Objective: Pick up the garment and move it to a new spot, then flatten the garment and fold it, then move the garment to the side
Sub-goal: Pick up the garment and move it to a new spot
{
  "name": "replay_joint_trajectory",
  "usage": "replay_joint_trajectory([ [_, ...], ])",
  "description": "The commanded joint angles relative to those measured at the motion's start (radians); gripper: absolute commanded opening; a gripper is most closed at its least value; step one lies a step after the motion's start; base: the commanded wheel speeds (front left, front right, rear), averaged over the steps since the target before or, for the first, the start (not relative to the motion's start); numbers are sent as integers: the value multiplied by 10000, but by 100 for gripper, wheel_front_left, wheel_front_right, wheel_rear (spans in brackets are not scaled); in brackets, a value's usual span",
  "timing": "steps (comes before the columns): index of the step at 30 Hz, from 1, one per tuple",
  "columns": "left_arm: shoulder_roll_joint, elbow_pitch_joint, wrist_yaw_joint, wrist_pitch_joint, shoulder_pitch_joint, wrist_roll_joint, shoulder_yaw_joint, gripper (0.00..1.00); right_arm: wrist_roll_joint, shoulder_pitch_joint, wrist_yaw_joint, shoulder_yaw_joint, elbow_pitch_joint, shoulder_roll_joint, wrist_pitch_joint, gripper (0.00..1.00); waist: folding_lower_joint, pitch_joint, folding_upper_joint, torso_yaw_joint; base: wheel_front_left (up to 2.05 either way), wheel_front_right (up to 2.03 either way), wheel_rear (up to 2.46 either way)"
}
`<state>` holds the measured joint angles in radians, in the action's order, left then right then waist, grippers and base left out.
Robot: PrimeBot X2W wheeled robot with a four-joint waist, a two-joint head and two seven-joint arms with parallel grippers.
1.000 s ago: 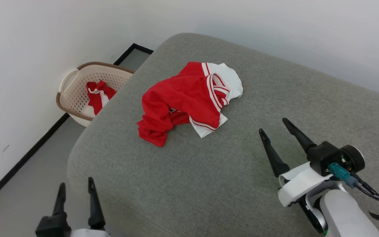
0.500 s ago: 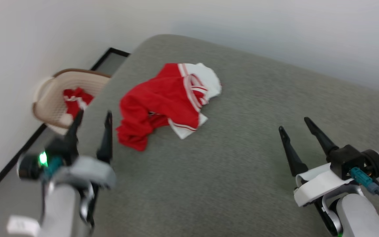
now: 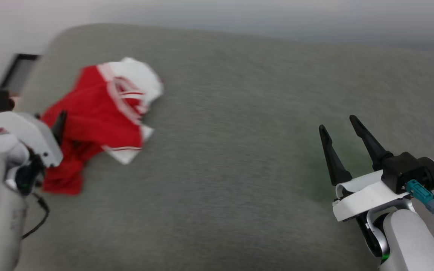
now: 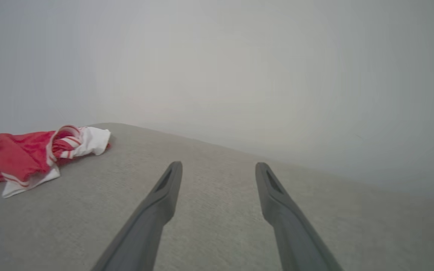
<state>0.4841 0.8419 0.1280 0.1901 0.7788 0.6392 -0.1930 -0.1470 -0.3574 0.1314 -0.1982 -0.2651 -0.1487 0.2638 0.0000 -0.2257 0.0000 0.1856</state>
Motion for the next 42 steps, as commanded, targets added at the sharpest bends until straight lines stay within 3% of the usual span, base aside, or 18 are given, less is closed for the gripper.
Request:
replay_joint_trajectory([
  [1,186,122,29,543,36,451,-168,100,-7,-134,-14,-4,71,59,7,100,0,-1459,0,-1976,0,0,0],
  [6,717,279,30,2034,-277,2147,-330,100,-29,-244,-14,-101,115,151,7,100,0,-1580,0,-2578,0,0,0],
  [9,927,578,31,2392,-481,2485,-353,100,-45,-269,-14,-155,144,149,5,100,0,-1635,0,-2805,0,0,0],
  [16,461,1471,30,2522,-772,2761,-571,100,29,-372,-14,-233,250,160,5,100,0,-1828,0,-2989,0,0,0],
  [18,287,1529,38,2544,-861,2874,-694,49,49,-401,-14,-258,207,180,7,100,0,-1772,0,-2974,0,0,0],
  [19,230,1474,39,2528,-902,2927,-800,30,45,-407,-14,-274,187,201,7,100,0,-1716,0,-2958,0,0,0],
  [20,238,1392,66,2436,-935,2972,-871,0,34,-398,-14,-285,168,215,7,100,0,-1639,0,-2935,0,0,0],
  [29,1553,678,54,-310,-322,2508,-1043,0,-125,-74,-14,-241,-62,481,5,100,0,-601,0,-2820,0,0,0],
  [32,1729,76,33,-981,-274,2601,-1264,0,-157,91,-14,-229,-135,566,7,100,0,-250,0,-2861,0,0,0],
  [42,1939,-3446,31,-1126,-89,3195,-3132,0,-340,297,-14,108,19,837,5,100,0,-111,0,-3651,0,0,0],
])
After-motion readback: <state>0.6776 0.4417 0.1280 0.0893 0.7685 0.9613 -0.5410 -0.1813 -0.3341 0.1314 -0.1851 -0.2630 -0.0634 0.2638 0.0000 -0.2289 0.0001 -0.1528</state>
